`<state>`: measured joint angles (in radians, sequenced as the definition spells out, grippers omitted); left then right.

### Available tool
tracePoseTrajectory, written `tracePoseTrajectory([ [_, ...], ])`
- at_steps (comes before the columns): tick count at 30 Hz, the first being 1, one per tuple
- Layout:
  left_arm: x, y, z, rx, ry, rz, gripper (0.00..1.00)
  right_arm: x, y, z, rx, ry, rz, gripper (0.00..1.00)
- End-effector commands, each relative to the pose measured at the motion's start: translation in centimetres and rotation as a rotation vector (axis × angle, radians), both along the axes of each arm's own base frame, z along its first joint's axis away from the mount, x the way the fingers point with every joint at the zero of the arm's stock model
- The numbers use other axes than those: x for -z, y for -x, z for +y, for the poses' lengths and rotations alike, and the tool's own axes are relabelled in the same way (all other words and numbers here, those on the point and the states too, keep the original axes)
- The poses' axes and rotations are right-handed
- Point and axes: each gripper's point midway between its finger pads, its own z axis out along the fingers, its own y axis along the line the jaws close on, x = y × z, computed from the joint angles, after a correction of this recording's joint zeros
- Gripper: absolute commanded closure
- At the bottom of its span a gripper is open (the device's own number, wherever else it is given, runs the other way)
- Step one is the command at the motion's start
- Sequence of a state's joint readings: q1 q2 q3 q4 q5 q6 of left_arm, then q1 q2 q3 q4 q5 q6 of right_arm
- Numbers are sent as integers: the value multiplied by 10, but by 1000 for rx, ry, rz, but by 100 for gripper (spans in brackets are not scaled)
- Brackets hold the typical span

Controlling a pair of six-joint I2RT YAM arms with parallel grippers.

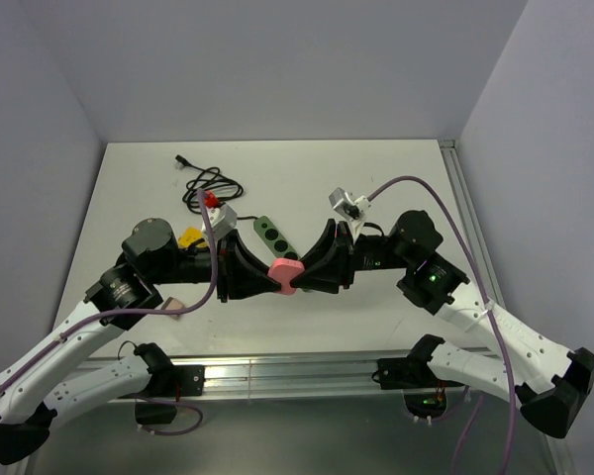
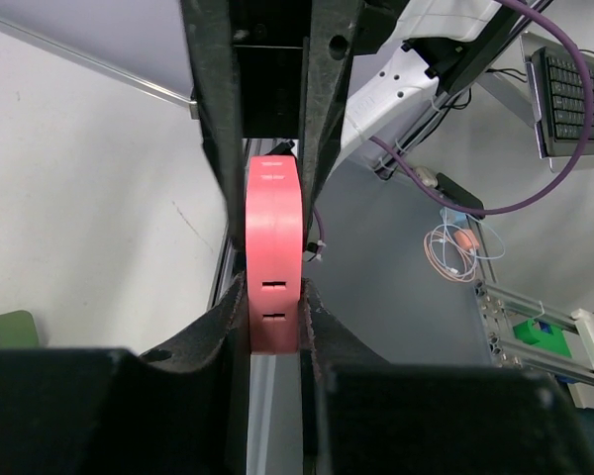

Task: Insert the plug

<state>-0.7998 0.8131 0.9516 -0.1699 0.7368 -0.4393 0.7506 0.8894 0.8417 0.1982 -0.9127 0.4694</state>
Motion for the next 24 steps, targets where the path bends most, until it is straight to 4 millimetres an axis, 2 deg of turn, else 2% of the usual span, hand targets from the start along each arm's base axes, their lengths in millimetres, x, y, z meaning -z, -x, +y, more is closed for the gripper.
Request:
tracePoseTrajectory([
  [1, -12, 4, 3, 13, 42, -51, 100, -22, -1, -3, 36, -25, -54, 58],
  [6, -10, 5, 3, 17, 46, -44, 100, -37, -3, -7, 71, -22, -77, 55],
  [12, -9, 7, 3, 27, 47, -40, 100, -38, -3, -4, 52, -15, -70, 56],
  [19, -12, 7, 4, 22, 56, -44, 100, -32, 4, 0, -22, -10, -53, 67],
  [21, -11, 6, 3, 22, 53, -40, 100, -29, 6, 1, -40, -5, -48, 82],
  [22, -12, 6, 3, 20, 55, -40, 100, -29, 6, 1, -42, -6, -50, 94],
  [23, -13, 6, 4, 17, 56, -44, 100, -28, 5, 1, -37, -2, -47, 100],
  [24, -11, 3, 3, 4, 52, -42, 99, -28, 5, 1, -34, -1, -50, 100],
])
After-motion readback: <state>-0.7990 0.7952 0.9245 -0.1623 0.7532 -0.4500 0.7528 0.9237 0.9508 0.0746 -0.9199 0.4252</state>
